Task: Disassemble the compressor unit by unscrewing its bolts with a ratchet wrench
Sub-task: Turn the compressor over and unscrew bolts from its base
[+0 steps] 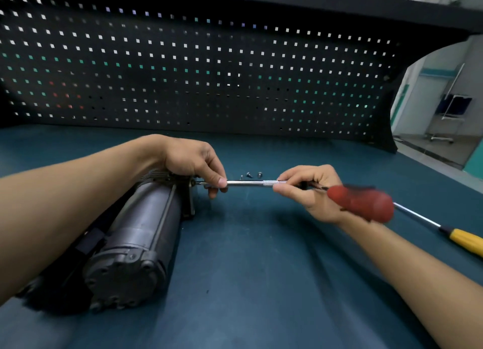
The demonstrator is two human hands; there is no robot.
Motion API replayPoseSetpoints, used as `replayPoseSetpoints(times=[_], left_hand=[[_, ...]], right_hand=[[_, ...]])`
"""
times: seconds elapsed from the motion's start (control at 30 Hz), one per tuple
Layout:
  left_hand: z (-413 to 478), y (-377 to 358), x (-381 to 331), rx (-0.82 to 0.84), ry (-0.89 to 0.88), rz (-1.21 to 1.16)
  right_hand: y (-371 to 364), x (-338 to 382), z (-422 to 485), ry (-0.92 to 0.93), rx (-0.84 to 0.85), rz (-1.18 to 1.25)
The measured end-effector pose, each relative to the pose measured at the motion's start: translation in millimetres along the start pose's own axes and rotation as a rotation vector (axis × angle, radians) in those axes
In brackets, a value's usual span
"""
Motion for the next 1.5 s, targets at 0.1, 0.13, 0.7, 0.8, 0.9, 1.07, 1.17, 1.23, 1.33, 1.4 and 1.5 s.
replayPoseSetpoints(times=[0.1,0.13,0.7,0.8,0.9,1.07,1.17,1.23,1.33,1.4,1.5], left_hand=[[1,1,1,-0.02,-0.005,0.001],[1,2,2,-0.024,-0.005,-0.001],[3,3,6,-0.014,-0.005,0.045],[2,0,5,0.004,-0.007,0.065],[3,-8,2,0.087,0.04,0.142],[-1,-9,-7,0.121,0.037,0.079],[-2,-8,-8,0.116,0.027,0.084],[-1,-7,-8,0.097,0.013,0.087],[1,-5,-7,0.074,-0.016,0.06],[2,-5,-5,0.067,-0.017,0.044],[2,-5,-4,0.081,0.0,0.031]], right_hand=[[1,1,2,-0.166,-0.047,-0.01],[2,0,1,-0.258,-0.081,0.044],[-19,-33,-22,-1.017,-0.053,0.803],[-17,-37,-20,-0.964,-0.065,0.717],[-13,-40,-16,-0.799,-0.102,0.583],[-3,-22,-6,-0.361,-0.159,0.336],[0,-11,-4,-0.157,-0.128,0.146],[1,-7,-4,-0.055,-0.103,0.091],[2,-1,-5,0.079,-0.075,-0.107],[4,4,-6,0.147,-0.083,-0.198],[4,13,-7,0.223,-0.071,-0.255]])
Point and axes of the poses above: each hand's wrist, its own z-axis towards the middle knuckle, its own y-axis out of the back of the hand, x = y × z, the point moved 7 cm from there along z, towards the middle knuckle, and after that the axes turned 3 degrees about z, right-handed, at the moved point
